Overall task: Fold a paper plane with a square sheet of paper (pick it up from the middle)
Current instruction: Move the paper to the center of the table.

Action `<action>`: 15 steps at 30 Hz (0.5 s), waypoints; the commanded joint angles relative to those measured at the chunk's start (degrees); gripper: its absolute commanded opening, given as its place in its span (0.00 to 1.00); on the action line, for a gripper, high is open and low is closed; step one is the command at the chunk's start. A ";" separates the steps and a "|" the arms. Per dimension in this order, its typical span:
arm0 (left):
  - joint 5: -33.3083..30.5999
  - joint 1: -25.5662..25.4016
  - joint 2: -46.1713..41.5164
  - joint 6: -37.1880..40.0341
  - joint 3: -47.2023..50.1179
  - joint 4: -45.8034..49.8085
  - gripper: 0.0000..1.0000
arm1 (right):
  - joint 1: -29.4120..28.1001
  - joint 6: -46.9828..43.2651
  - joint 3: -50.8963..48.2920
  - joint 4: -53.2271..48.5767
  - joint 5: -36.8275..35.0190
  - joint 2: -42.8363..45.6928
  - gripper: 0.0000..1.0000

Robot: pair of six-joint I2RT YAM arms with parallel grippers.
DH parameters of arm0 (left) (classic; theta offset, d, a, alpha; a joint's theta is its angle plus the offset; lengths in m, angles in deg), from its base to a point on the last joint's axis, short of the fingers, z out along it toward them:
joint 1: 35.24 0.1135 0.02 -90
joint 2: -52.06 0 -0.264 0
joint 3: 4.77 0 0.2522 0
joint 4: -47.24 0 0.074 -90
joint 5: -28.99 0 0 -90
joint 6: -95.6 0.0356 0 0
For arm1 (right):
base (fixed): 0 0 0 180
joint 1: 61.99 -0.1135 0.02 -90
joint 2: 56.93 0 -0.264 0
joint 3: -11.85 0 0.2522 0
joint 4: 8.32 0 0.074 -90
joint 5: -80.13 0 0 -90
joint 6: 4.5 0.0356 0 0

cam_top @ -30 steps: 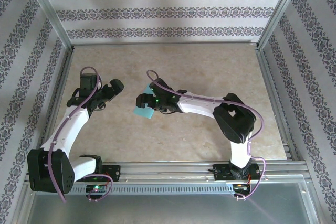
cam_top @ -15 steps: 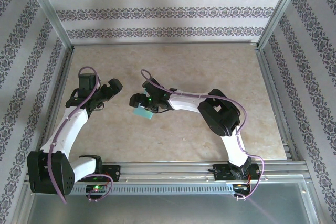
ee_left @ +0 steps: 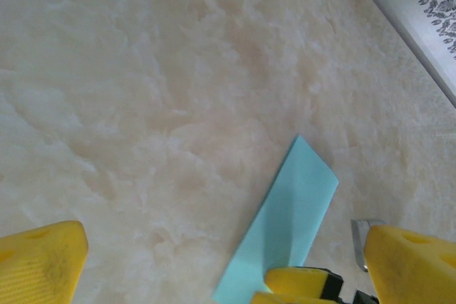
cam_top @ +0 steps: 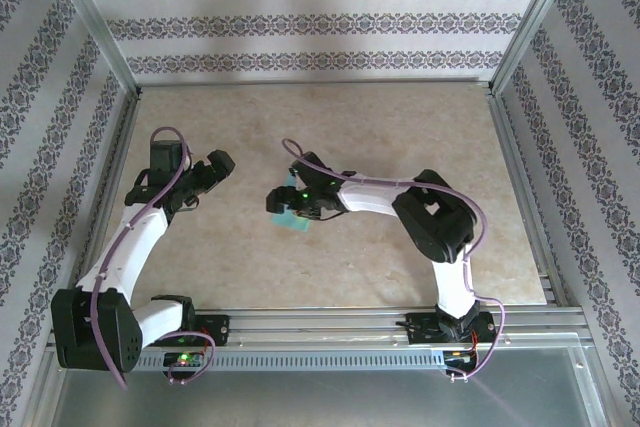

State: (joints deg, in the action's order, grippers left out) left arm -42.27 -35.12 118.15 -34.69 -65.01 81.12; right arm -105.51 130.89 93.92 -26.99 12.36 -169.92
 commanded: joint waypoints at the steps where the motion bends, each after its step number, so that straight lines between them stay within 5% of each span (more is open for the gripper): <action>1: 3.67 0.66 1.01 1.36 -0.16 -1.53 1.00 | 3.56 -13.98 -6.61 -10.41 -0.76 3.55 0.85; 7: 7.93 0.30 3.18 0.84 0.20 -3.78 1.00 | 5.36 -22.42 -6.45 -14.85 -0.61 11.25 0.85; 15: 13.72 -5.22 8.86 -1.19 -0.06 -7.70 1.00 | 5.32 2.20 -11.80 -7.90 -16.41 22.54 0.83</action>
State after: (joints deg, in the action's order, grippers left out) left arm -32.36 -37.90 125.40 -34.98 -65.03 76.79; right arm -100.01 122.78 85.18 -36.28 4.96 -149.79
